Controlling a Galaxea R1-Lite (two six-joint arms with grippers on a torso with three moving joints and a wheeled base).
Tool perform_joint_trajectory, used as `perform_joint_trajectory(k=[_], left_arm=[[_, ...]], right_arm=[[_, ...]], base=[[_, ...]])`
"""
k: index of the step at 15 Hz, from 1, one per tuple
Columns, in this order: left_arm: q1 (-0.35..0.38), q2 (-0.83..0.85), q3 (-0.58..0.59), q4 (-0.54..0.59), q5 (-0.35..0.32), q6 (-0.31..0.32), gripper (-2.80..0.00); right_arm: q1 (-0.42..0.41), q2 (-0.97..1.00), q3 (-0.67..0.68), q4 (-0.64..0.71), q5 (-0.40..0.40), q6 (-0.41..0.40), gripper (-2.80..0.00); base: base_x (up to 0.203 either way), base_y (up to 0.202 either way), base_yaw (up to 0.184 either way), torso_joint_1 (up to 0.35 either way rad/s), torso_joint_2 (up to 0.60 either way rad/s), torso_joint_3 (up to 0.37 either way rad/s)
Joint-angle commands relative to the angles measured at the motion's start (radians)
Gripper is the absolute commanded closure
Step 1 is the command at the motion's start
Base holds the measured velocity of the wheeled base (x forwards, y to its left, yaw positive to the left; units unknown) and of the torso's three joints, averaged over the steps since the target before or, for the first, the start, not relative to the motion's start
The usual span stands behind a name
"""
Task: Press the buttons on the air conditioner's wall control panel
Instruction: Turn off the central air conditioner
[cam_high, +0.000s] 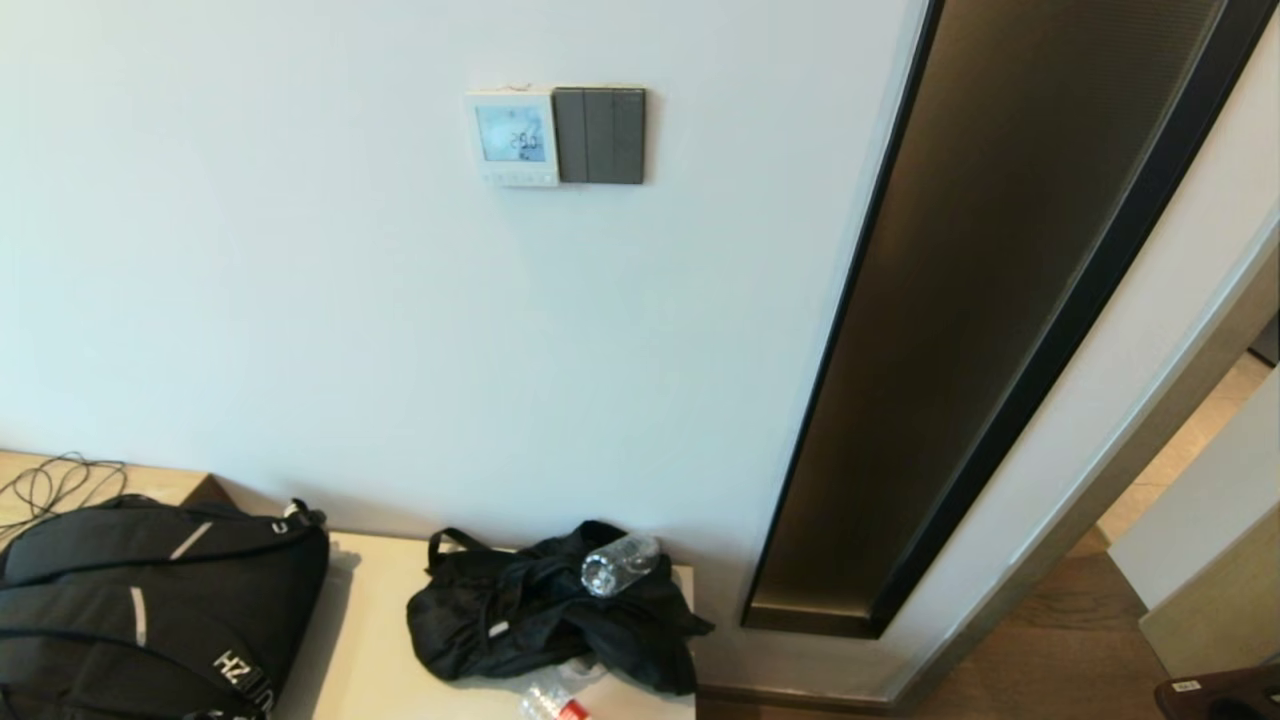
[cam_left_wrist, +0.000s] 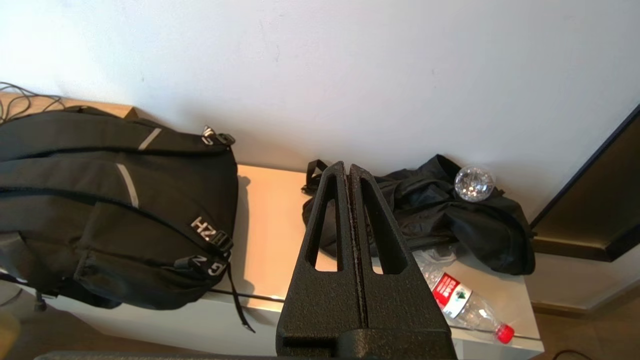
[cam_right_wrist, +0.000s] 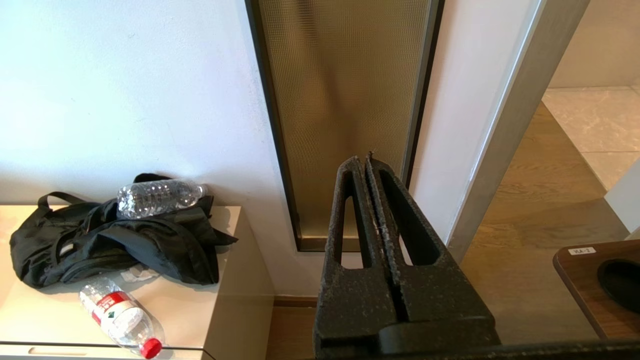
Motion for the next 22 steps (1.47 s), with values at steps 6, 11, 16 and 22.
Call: perform_joint_trajectory(k=[6,11,16,22], left_arm=[[0.0,-0.001,0.001,0.002,0.0,-0.001,0.0],[0.0,-0.001,0.001,0.002,0.0,-0.001,0.0],[0.0,-0.001,0.001,0.002,0.0,-0.001,0.0],[0.0,-0.001,0.001,0.002,0.0,-0.001,0.0]], right_arm=[[0.0,0.0,0.001,0.0,0.0,0.0,0.0],[0.0,0.0,0.001,0.0,0.001,0.0,0.0],[0.0,0.0,0.0,0.0,0.0,0.0,0.0],[0.0,0.001,0.0,0.0,0.001,0.0,0.0]], base=[[0.0,0.0,0.0,0.0,0.0,0.0],[0.0,0.0,0.0,0.0,0.0,0.0],[0.0,0.0,0.0,0.0,0.0,0.0],[0.0,0.0,0.0,0.0,0.0,0.0]])
